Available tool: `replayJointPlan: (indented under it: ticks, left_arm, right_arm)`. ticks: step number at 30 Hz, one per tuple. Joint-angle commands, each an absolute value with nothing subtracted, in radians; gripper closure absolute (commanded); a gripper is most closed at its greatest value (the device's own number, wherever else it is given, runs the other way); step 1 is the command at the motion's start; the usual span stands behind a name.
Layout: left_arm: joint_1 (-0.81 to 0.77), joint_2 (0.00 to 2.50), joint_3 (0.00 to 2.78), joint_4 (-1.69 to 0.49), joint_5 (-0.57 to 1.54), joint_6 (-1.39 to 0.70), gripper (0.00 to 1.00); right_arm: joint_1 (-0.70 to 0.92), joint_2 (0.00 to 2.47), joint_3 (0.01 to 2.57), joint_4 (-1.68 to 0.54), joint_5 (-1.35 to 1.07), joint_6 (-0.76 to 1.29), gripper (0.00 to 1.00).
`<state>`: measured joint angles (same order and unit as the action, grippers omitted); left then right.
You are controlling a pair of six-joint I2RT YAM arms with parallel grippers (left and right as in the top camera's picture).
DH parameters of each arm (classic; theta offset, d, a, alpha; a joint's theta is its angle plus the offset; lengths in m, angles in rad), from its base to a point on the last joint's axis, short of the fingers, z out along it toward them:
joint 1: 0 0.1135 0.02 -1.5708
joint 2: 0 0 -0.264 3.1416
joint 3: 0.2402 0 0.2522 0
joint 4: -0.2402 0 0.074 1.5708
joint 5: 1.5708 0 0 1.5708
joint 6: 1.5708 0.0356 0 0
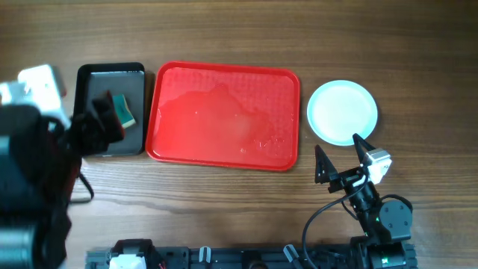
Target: Clean dirty plates on tray and stack at the side
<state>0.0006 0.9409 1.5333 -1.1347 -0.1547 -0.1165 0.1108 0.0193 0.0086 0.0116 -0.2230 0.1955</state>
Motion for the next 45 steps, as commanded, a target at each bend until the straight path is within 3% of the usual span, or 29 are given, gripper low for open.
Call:
replayJointPlan:
  ticks: [1,14,17,24,45]
  left_arm:
    - [0.026,0.79,1.316,-0.969,-0.1,-0.115,0.0]
    - [0.033,0.178,0.332,-0.139,0.034,-0.112,0.0]
    - [0.033,0.111,0.209,-0.039,0.042,-0.112,0.0]
    - [0.03,0.002,0.088,-0.01,0.033,-0.111,0.0]
    - [0.031,0.003,0.006,-0.075,0.044,-0.112,0.0]
  right_arm:
    - [0.115,0.011,0.005,0.015,-0.207,0.186,0.0]
    - [0.115,0.011,0.005,0.015,-0.207,0.186,0.0]
    - [0.115,0.011,0.005,0.015,-0.207,0.186,0.0]
    - [0.115,0.011,0.005,0.015,-0.207,0.186,0.0]
    - [0.115,0.011,0.005,0.015,-0.207,0.186,0.0]
